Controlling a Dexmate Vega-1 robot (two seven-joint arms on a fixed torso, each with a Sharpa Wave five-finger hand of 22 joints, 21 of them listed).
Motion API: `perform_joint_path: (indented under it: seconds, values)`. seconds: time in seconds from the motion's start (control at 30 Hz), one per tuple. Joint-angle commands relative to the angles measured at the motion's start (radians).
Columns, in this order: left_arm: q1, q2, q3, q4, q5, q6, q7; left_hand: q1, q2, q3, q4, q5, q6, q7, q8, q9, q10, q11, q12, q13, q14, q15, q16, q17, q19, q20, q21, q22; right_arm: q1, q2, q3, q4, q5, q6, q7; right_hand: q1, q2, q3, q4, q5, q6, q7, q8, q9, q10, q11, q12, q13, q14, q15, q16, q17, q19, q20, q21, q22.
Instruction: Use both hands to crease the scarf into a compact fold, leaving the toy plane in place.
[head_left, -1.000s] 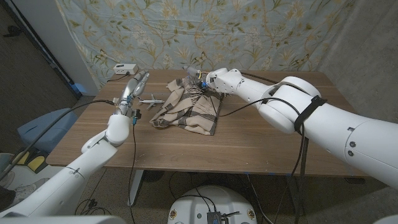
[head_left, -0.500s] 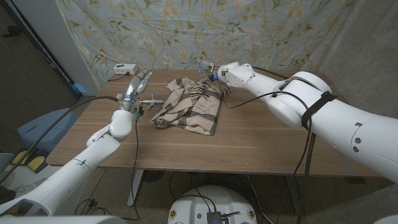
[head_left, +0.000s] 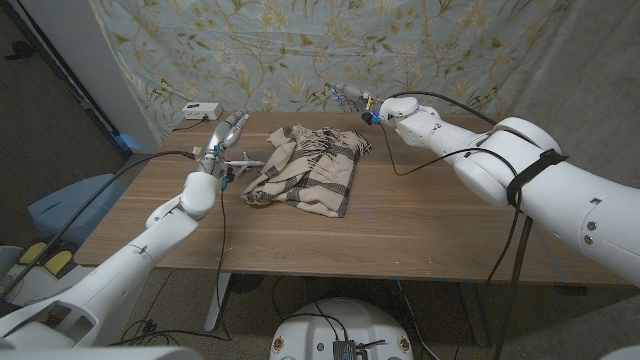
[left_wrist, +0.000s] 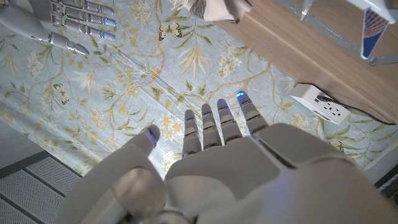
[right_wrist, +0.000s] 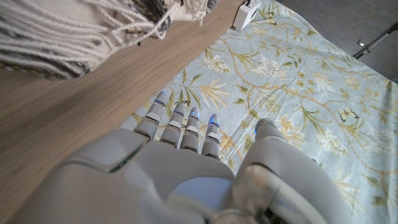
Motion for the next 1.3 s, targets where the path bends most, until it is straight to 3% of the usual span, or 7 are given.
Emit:
perform_joint_path:
  seconds: [0.03, 0.1, 0.27, 0.5, 0.8, 1.3]
  values:
    - [-0.081, -0.026, 0.042, 0.137, -0.06, -0.095, -0.06, -0.001, -0.006, -0.003, -0.004, -0.001, -0.005, 0.002, -0.002, 0.003, -0.001, 0.006, -0.003, 0.004, -0.002, -0.001, 0.0, 0.002, -0.005, 0.002, -0.002, 0.003, -0.184, -0.221, 0.093, -0.301, -0.058, 0.462, 0.161, 0.016, 0.003, 0.007, -0.011, -0.001, 0.029, 0.009, 0.008, 0.005, 0.02, 0.002, 0.006, 0.006, 0.016, 0.001, 0.007, 0.005, 0.012, -0.002, -0.002, 0.004]
    - [-0.089, -0.033, 0.043, 0.159, -0.078, -0.127, -0.078, -0.002, -0.007, -0.003, -0.005, -0.001, -0.005, 0.002, -0.001, 0.003, -0.001, 0.001, -0.003, 0.004, -0.002, -0.002, 0.0, 0.002, -0.005, 0.001, -0.002, 0.003, -0.236, -0.275, 0.112, -0.425, -0.061, 0.402, 0.132, 0.02, 0.005, 0.01, -0.014, -0.001, 0.035, 0.01, 0.008, 0.005, 0.028, 0.003, 0.008, 0.006, 0.021, 0.001, 0.01, 0.005, 0.016, -0.002, -0.002, 0.004]
    - [-0.115, -0.058, 0.053, 0.22, -0.093, -0.211, -0.102, -0.004, -0.008, -0.004, -0.008, -0.001, -0.005, 0.001, 0.0, 0.003, -0.002, 0.003, -0.003, 0.004, -0.002, -0.004, 0.0, 0.002, -0.006, -0.008, -0.003, 0.002, -0.342, -0.372, 0.16, -0.63, -0.065, 0.317, 0.069, 0.025, 0.007, 0.014, -0.019, 0.0, 0.042, 0.013, 0.007, 0.005, 0.036, 0.006, 0.009, 0.006, 0.023, -0.002, 0.011, 0.006, 0.019, -0.003, -0.002, 0.004]
    - [-0.159, -0.091, 0.072, 0.299, -0.117, -0.291, -0.15, -0.004, -0.011, -0.003, -0.014, 0.0, -0.001, -0.003, 0.002, 0.003, 0.01, -0.001, 0.002, 0.004, -0.003, -0.011, 0.0, 0.0, -0.006, -0.02, -0.004, 0.001, -0.48, -0.468, 0.233, -0.827, -0.055, 0.249, -0.018, 0.027, 0.008, 0.018, -0.023, 0.0, 0.055, 0.016, 0.004, 0.005, 0.054, 0.009, 0.012, 0.007, 0.036, -0.002, 0.019, 0.009, 0.028, -0.006, -0.002, 0.004]
    - [-0.213, -0.138, 0.084, 0.4, -0.23, -0.347, -0.285, -0.004, -0.014, -0.003, -0.021, 0.0, 0.004, -0.004, 0.005, 0.003, 0.015, 0.002, 0.003, 0.003, -0.001, -0.015, 0.001, -0.001, -0.007, -0.023, -0.005, 0.001, -0.655, -0.542, 0.338, -1.003, -0.03, 0.232, -0.157, 0.029, 0.008, 0.022, -0.027, 0.0, 0.069, 0.02, 0.003, 0.005, 0.066, 0.012, 0.013, 0.007, 0.049, -0.006, 0.025, 0.011, 0.037, -0.006, -0.001, 0.004]
    - [-0.306, -0.215, 0.088, 0.591, -0.389, -0.415, -0.496, -0.005, -0.016, -0.003, -0.027, 0.001, 0.009, -0.003, 0.006, 0.003, 0.02, -0.001, 0.004, 0.003, 0.004, -0.015, 0.002, -0.002, -0.006, -0.027, -0.005, 0.0, -0.891, -0.587, 0.464, -1.207, -0.037, 0.203, -0.381, 0.035, 0.004, 0.027, -0.037, 0.001, 0.092, 0.026, 0.0, 0.006, 0.09, 0.019, 0.016, 0.007, 0.073, -0.006, 0.036, 0.012, 0.061, -0.01, 0.003, 0.004]
